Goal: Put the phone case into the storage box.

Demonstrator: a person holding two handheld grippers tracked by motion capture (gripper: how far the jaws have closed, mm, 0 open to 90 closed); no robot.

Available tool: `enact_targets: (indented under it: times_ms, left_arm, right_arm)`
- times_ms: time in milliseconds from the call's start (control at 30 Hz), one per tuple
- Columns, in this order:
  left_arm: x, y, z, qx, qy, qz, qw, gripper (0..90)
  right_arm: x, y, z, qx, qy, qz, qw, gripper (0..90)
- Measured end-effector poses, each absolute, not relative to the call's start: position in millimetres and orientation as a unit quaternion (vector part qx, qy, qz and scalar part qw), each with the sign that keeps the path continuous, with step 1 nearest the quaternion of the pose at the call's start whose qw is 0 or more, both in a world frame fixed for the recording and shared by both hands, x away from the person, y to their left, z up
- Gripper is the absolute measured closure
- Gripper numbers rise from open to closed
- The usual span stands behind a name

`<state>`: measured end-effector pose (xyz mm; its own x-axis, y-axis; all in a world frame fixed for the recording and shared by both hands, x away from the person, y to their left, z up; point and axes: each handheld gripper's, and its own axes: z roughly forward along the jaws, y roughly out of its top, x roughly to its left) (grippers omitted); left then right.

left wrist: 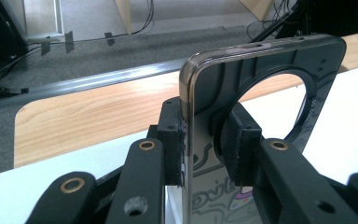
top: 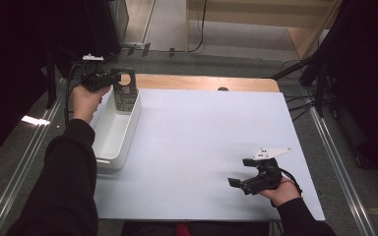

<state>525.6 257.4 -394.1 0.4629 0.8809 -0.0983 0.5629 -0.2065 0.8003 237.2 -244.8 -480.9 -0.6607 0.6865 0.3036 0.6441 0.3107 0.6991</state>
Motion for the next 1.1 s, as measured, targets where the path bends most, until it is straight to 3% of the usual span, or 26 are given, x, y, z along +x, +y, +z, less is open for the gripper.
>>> enact_targets:
  times_ms: [867, 900, 1100]
  left_arm:
    - [528, 258, -406, 0.753, 0.485, 0.177, 0.408, 68.2]
    - [528, 258, -405, 0.754, 0.484, 0.172, 0.41, 64.8]
    - [530, 259, -407, 0.761, 0.487, 0.17, 0.393, 20.0]
  right_arm:
    - [237, -244, -481, 0.412, 0.809, 0.418, 0.024, 0.0]
    - [237, -244, -481, 0.412, 0.809, 0.418, 0.024, 0.0]
    - [237, -244, -481, 0.411, 0.81, 0.418, 0.024, 0.0]
